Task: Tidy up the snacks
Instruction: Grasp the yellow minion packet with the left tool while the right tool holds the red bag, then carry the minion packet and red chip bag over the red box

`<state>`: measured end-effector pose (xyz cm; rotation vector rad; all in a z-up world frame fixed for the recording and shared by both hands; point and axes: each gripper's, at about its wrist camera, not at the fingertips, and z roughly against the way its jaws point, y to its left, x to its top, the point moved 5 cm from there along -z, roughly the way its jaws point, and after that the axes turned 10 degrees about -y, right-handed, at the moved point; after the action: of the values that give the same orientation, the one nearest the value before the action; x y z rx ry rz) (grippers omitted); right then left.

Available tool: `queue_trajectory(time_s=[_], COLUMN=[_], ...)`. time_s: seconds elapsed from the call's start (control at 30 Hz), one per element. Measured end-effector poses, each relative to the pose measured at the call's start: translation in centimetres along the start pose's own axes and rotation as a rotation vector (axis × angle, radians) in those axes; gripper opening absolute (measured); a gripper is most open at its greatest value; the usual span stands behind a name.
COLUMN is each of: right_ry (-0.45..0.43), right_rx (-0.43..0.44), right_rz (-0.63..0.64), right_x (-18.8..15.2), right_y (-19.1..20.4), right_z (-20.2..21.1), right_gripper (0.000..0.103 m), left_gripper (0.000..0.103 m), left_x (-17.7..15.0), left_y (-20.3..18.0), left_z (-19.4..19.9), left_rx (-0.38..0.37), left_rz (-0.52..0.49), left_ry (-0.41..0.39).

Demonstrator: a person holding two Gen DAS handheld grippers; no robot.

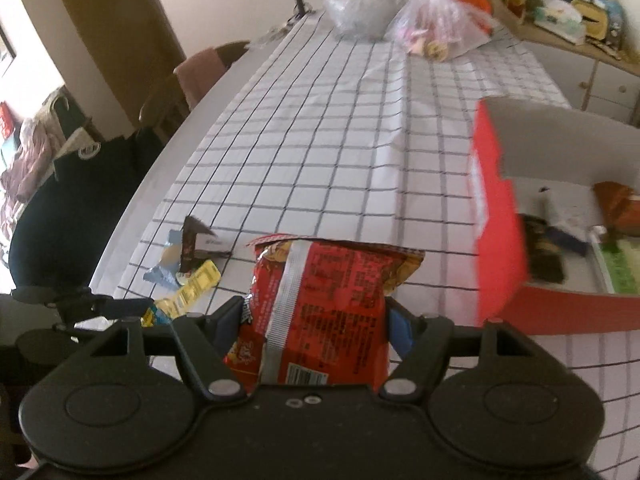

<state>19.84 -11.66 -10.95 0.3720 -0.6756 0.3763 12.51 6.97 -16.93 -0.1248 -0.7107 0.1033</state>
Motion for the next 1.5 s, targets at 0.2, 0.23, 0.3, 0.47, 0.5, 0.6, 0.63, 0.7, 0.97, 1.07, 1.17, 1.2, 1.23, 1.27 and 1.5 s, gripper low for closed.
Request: queue_trajectory(time_s=[0.2, 0.23, 0.3, 0.47, 0.5, 0.6, 0.63, 0.7, 0.97, 1.07, 1.17, 1.2, 1.23, 1.27, 1.5], right_ry=[-0.057, -0.067, -0.083, -0.114, -0.121, -0.139, -0.144, -0.151, -0.164, -0.155, -0.136, -0.125, -0.118, -0.109, -0.058], right_rx=[-0.038, -0.047, -0.059, -0.095, -0.100, -0.113, -0.119, -0.128, -0.167, -0.170, -0.168, -0.167, -0.168, -0.169, -0.175], right_rz=[-0.005, -0.008, -0.013, -0.021, -0.023, -0.028, -0.029, -0.035, -0.042, -0.045, -0.049, -0.056, -0.060, -0.058, -0.019], right_x=[1.1, 1.4, 1.7, 2.7, 2.8, 3.5, 3.7, 4.0, 5.3, 5.6, 5.9, 5.9, 6.0, 6.1, 6.3], right_y=[-3.3, -4.0, -5.4, -8.9, -9.6, -11.7, -12.4, -13.9, -19.9, -22.1, -24.3, -25.2, -25.8, -26.5, -28.9], right_z=[3.0, 3.4, 4.2, 5.7, 6.0, 6.8, 7.0, 7.3, 7.6, 7.2, 6.5, 6.1, 5.9, 5.5, 3.0], right_gripper=[0.072, 0.072, 0.072, 0.072, 0.072, 0.072, 0.072, 0.072, 0.072, 0.072, 0.072, 0.072, 0.072, 0.072, 0.072], left_gripper=[0.051, 0.051, 0.051, 0.051, 0.051, 0.051, 0.051, 0.051, 0.051, 0.051, 0.051, 0.051, 0.051, 0.051, 0.051], left_x=[3.0, 3.4, 4.3, 6.4, 6.9, 8.1, 8.6, 9.4, 11.9, 12.6, 13.4, 13.7, 13.9, 14.2, 15.6], left_y=[-3.3, -4.0, -5.2, -9.0, -9.8, -12.2, -13.1, -14.8, -20.7, -22.5, -24.1, -24.7, -25.4, -25.9, -28.5], left_z=[0.8, 0.7, 0.8, 0.8, 0.7, 0.2, 0.0, -0.2, -2.1, -3.6, -4.9, -5.4, -5.9, -6.4, -10.8], left_rx=[-0.022, -0.027, -0.041, -0.065, -0.069, -0.074, -0.077, -0.080, -0.098, -0.091, -0.089, -0.087, -0.086, -0.083, -0.030], left_rz=[-0.006, -0.008, -0.012, -0.053, -0.063, -0.094, -0.104, -0.123, -0.164, -0.174, -0.172, -0.174, -0.177, -0.178, -0.169], left_ry=[-0.063, -0.066, -0.078, -0.114, -0.120, -0.134, -0.139, -0.149, -0.157, -0.140, -0.123, -0.120, -0.115, -0.110, -0.041])
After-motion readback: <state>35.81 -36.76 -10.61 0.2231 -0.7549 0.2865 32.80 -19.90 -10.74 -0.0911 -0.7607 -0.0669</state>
